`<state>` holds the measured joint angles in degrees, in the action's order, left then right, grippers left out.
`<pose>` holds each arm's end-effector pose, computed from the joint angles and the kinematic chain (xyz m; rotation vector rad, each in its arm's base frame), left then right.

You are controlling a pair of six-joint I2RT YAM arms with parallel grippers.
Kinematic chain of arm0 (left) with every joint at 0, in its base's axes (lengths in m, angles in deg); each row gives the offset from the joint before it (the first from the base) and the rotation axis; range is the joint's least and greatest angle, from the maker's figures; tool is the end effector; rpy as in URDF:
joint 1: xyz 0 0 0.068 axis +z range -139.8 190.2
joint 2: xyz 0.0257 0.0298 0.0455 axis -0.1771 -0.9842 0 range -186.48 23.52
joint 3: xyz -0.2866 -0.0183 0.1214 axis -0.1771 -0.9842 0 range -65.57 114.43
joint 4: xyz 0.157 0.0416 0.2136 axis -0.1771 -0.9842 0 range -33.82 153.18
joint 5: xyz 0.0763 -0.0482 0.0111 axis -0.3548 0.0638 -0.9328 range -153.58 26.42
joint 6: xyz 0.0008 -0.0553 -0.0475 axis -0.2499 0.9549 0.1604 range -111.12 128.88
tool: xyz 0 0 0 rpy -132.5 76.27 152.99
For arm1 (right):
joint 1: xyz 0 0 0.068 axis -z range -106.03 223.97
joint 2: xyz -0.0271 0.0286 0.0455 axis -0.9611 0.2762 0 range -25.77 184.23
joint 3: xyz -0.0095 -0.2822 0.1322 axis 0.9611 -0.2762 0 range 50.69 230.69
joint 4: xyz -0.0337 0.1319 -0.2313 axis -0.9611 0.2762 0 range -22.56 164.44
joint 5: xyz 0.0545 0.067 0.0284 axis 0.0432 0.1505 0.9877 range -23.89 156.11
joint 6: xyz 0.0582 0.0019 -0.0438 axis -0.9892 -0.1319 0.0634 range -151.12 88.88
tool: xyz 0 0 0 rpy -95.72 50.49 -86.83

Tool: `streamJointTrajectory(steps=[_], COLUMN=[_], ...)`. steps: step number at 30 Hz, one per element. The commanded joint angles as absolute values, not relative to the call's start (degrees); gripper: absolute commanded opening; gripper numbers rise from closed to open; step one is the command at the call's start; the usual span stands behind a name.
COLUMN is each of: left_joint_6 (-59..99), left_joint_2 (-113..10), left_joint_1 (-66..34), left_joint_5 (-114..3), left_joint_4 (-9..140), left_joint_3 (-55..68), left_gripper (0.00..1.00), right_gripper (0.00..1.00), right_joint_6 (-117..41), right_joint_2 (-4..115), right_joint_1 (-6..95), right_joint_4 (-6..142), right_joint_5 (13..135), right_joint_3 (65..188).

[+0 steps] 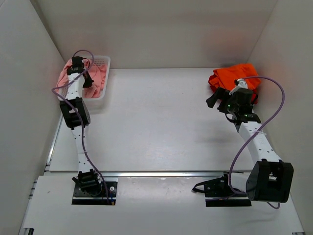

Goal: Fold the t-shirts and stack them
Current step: Grab crumpled tshirt from bin with the left arm, then move the tshirt to the center of the board

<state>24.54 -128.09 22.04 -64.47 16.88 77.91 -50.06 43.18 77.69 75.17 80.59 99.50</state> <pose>0.6107 0.1289 0.1723 -0.6052 2.4469 -0.0074 0.2861 -0.0034 0.3048 0.2502 2.0520 0.4239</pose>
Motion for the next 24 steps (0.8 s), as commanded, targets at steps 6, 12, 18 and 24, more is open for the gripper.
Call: streamJointTrajectory(steps=[6,12,18,24], left_joint_6=[21.72,16.61,19.16,28.8], left_joint_2=[-92.09,-73.43,-65.87,-57.35], left_joint_1=[15.04,13.35,11.98,3.45], left_joint_5=[-81.59,-81.96,-74.83,-60.1], left_joint_4=[36.67,47.56,45.17,46.92], left_joint_3=[63.14,57.62,59.58,54.76], left_gripper=[0.0,0.0,0.0,0.0], right_gripper=[1.0,0.99,0.99,0.99], right_joint_6=[-52.21,-54.76,-56.17,-56.69], right_joint_2=[37.95,30.14,21.44,16.87], right_joint_1=[72.58,70.1,71.94,75.18], right_joint_4=[75.09,78.16,81.33,81.43], right_joint_5=[80.61,81.4,83.25,87.71], right_joint_3=[99.91,96.83,93.75,90.78])
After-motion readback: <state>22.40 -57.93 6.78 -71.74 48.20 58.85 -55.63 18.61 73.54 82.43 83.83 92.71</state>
